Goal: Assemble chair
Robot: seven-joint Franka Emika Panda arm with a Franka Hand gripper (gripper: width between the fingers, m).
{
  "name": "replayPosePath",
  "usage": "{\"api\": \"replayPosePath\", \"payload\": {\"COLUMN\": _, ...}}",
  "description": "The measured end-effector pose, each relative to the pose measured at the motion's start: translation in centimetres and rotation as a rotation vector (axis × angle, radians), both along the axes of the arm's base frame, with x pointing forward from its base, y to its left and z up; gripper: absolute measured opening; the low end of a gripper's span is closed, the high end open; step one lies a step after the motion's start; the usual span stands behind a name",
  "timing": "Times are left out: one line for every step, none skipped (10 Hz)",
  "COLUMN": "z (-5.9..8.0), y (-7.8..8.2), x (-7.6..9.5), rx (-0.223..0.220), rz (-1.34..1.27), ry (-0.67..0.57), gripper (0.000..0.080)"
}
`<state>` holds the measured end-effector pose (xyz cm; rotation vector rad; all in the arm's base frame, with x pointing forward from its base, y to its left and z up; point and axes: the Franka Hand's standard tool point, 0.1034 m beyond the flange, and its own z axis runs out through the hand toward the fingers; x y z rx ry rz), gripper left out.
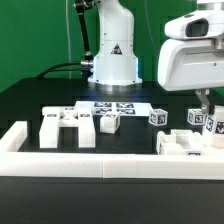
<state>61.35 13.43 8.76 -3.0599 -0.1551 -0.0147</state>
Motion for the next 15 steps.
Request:
{"api": "replayPosePath", "payload": {"z": 0.0, "y": -0.02, "x": 0.01, "rx": 0.0, "rz": -0.023, "ry": 0.002, "gripper": 0.0295}}
{"api": "replayPosePath", "payload": {"z": 0.0, "y": -0.05, "x": 0.01, "rx": 0.001, "rz": -0.034, "ry": 0.003, "gripper": 0.0295}}
{"api": "replayPosePath", "payload": {"z": 0.0, "y": -0.09, "x": 0.04, "rx": 0.003, "rz": -0.104, "ry": 0.008, "gripper": 0.0295}}
{"api": "replayPosePath", "payload": {"z": -0.01, "y": -0.04, "x": 0.03, "rx": 0.005, "rz": -0.22, "ry": 0.017, "gripper": 0.0295}}
{"api": "replayPosePath", "payload": {"z": -0.02, "y": 0.01, "x": 0.01, "rx": 0.006, "rz": -0.303, "ry": 0.024, "gripper": 0.0295}}
{"api": "replayPosePath", "payload": {"z": -0.03, "y": 0.06, "x": -0.02, "rx": 0.01, "rz": -0.371, "ry": 0.031, "gripper": 0.0295}}
{"api": "replayPosePath", "payload": {"z": -0.06, "y": 0.13, "x": -0.07, "rx": 0.015, "rz": -0.457, "ry": 0.041, "gripper": 0.0295}}
{"api": "replayPosePath", "payload": {"z": -0.08, "y": 0.14, "x": -0.07, "rx": 0.017, "rz": -0.531, "ry": 0.047, "gripper": 0.0295}}
{"api": "replayPosePath", "payload": {"z": -0.08, "y": 0.16, "x": -0.07, "rx": 0.017, "rz": -0.61, "ry": 0.054, "gripper": 0.0295}}
{"api": "replayPosePath", "payload": {"z": -0.08, "y": 0.15, "x": -0.07, "rx": 0.017, "rz": -0.66, "ry": 0.058, "gripper": 0.0295}}
{"api": "replayPosePath", "payload": {"z": -0.08, "y": 0.04, "x": -0.02, "rx": 0.02, "rz": -0.714, "ry": 0.057, "gripper": 0.0295}}
{"api": "replayPosePath", "payload": {"z": -0.1, "y": 0.01, "x": 0.03, "rx": 0.023, "rz": -0.75, "ry": 0.053, "gripper": 0.0295}}
{"api": "replayPosePath", "payload": {"z": -0.12, "y": 0.08, "x": 0.02, "rx": 0.025, "rz": -0.785, "ry": 0.057, "gripper": 0.0302}}
{"api": "replayPosePath", "payload": {"z": -0.15, "y": 0.13, "x": 0.0, "rx": 0.026, "rz": -0.803, "ry": 0.06, "gripper": 0.0302}}
{"api": "replayPosePath", "payload": {"z": -0.1, "y": 0.12, "x": 0.02, "rx": 0.021, "rz": -0.751, "ry": 0.053, "gripper": 0.048}}
